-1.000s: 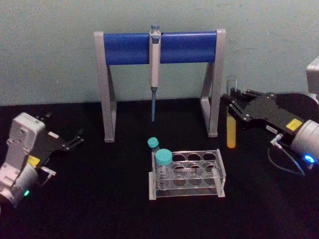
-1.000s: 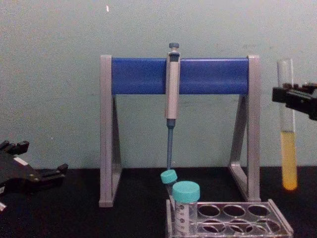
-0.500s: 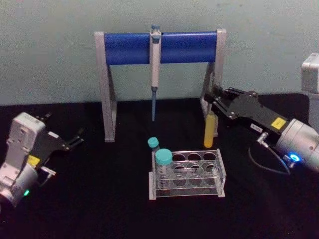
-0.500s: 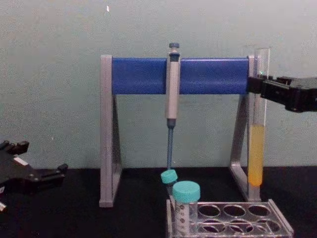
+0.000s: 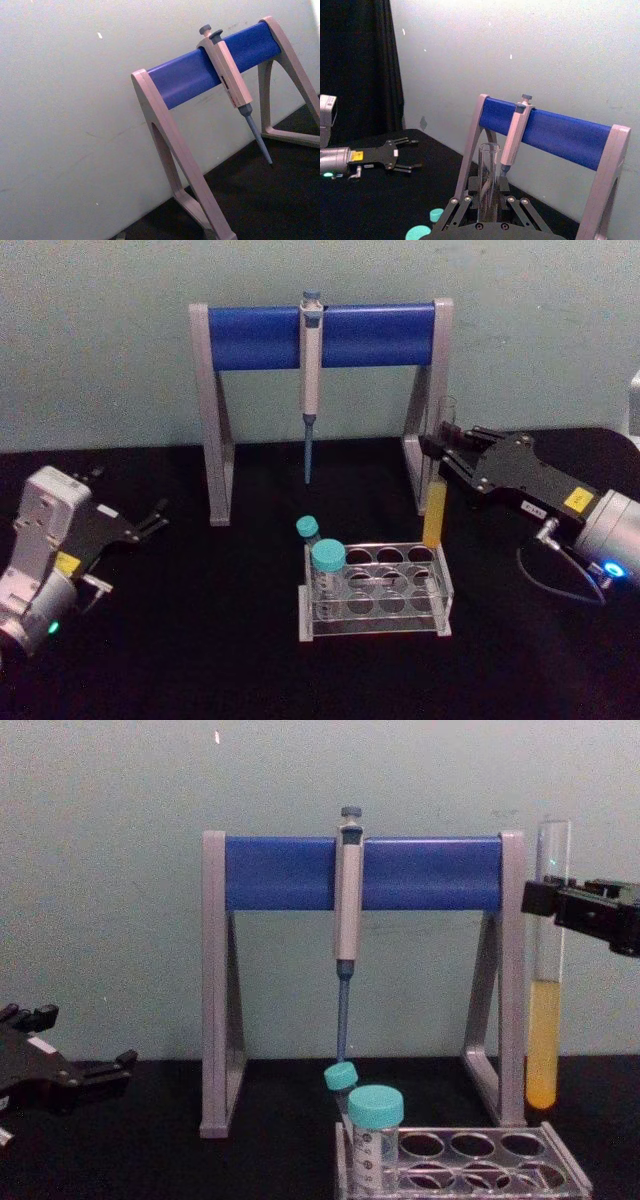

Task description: Pick up the test tube from the test tube rack, shake it, then place it back into the test tube rack.

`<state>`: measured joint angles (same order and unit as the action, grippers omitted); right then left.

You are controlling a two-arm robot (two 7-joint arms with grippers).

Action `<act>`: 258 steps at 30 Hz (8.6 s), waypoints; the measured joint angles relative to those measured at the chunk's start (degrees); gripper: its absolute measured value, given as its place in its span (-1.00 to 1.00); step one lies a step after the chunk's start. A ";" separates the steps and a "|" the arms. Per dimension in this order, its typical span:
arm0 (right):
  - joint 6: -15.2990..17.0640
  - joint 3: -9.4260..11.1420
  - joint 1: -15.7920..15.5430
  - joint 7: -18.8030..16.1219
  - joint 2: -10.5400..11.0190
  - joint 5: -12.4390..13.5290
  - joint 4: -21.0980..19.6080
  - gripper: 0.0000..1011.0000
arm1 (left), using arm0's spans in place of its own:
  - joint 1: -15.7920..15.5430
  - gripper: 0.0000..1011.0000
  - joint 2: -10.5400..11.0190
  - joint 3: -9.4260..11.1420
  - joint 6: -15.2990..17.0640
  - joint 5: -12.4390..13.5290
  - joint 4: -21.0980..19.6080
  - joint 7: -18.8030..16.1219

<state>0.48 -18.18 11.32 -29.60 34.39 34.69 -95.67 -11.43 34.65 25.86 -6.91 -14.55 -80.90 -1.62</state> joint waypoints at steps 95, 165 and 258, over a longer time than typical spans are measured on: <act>-1.73 -8.55 8.22 -5.16 -7.83 -5.57 17.91 -0.54 | 0.00 0.98 0.00 0.00 0.00 0.00 0.00 0.00; -0.93 -9.02 8.58 -4.77 -7.65 -6.06 18.04 0.46 | 0.00 0.98 0.00 0.00 0.00 0.00 0.00 0.00; 6.98 3.65 -3.26 22.24 -13.66 -17.09 11.28 0.98 | 0.00 0.98 0.00 0.00 0.00 0.00 0.00 0.00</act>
<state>7.45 -14.53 8.06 -7.35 20.73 17.60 -84.39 -11.43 34.65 25.86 -6.91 -14.55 -80.90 -1.62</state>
